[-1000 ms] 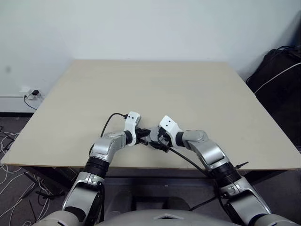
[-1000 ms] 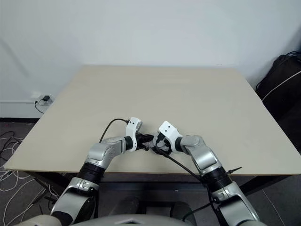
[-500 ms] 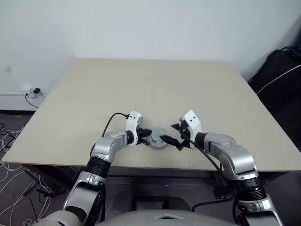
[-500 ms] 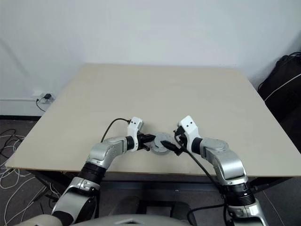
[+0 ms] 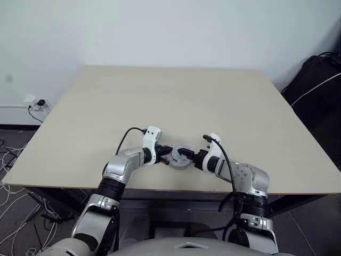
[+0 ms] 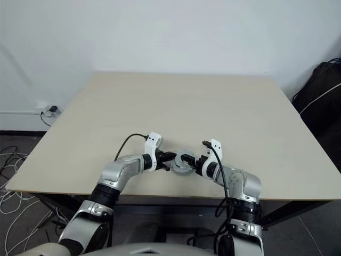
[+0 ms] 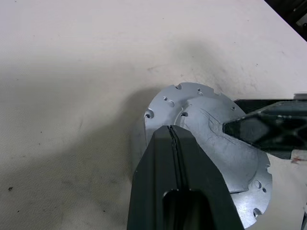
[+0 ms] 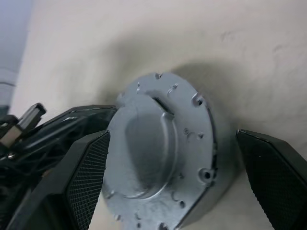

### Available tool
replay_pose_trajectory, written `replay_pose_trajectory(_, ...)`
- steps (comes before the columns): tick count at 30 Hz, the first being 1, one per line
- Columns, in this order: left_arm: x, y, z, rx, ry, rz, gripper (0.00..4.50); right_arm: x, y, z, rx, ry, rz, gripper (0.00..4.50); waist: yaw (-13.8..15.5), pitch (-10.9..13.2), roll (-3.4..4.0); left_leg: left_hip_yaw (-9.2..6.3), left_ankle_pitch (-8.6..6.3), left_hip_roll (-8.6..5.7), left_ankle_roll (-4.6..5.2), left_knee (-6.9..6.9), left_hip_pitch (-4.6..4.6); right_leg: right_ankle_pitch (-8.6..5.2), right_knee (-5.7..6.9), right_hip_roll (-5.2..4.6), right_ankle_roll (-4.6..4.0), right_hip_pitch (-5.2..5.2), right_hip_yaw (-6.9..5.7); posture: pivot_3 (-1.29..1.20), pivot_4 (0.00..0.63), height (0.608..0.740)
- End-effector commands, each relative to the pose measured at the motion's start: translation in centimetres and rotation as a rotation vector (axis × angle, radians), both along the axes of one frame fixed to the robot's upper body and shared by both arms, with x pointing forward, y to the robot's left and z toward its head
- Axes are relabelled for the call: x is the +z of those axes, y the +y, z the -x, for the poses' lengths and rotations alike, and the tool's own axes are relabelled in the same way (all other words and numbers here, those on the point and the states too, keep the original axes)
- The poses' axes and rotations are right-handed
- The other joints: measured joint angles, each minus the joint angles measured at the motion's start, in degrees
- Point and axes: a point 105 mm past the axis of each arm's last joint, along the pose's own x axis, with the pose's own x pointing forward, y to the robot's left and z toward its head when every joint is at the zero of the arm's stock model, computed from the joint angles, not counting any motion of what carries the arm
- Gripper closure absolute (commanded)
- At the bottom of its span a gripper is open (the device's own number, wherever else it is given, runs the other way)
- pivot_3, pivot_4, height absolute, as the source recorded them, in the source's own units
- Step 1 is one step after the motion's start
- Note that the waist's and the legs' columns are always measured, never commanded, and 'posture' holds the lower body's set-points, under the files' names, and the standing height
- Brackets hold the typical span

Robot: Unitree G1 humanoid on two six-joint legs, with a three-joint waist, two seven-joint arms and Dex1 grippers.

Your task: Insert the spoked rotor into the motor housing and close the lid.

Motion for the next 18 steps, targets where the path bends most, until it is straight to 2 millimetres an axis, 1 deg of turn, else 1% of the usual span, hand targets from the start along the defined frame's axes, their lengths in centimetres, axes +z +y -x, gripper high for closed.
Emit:
replay_pose_trajectory(1, 0.8, -0.5, -0.3, -0.018, -0.035, 0.003, 4.50, 0.6, 0.6, -0.2, 0.022, 0.008, -0.035, 0.02, -0.1, 0.0, 0.04, 0.00, 0.00, 0.00, 0.00, 0.00, 0.00, 0.00, 0.00, 0.00, 0.00, 0.00, 0.00, 0.00, 0.000, 0.740)
replay_pose_trajectory(5, 0.8, -0.3, -0.2, -0.012, -0.036, 0.004, 4.50, 0.6, 1.4, 0.6, 0.042, 0.073, -0.142, 0.02, -0.3, 0.0, 0.07, 0.00, 0.00, 0.00, 0.01, 0.00, 0.01, 0.00, 0.02, 0.00, 0.00, 0.01, 0.00, 0.00, 0.000, 0.740)
replay_pose_trajectory(9, 0.7, -0.2, -0.1, -0.010, -0.033, 0.000, 4.50, 1.1, 2.3, 1.3, 0.070, 0.127, -0.276, 0.02, -0.6, -0.1, 0.08, 0.00, 0.00, 0.01, 0.01, 0.00, 0.02, 0.00, 0.02, 0.05, 0.01, 0.01, 0.00, 0.00, 0.000, 0.740)
replay_pose_trajectory(18, 0.6, 0.2, -0.2, 0.005, -0.033, -0.004, 4.50, 1.5, 3.4, 1.5, 0.002, 0.136, -0.471, 0.02, -1.8, -0.1, 0.14, 0.00, 0.00, 0.11, 0.01, 0.00, 0.06, 0.05, 0.04, 0.24, -0.01, -0.02, 0.01, 0.00, 0.000, 0.740)
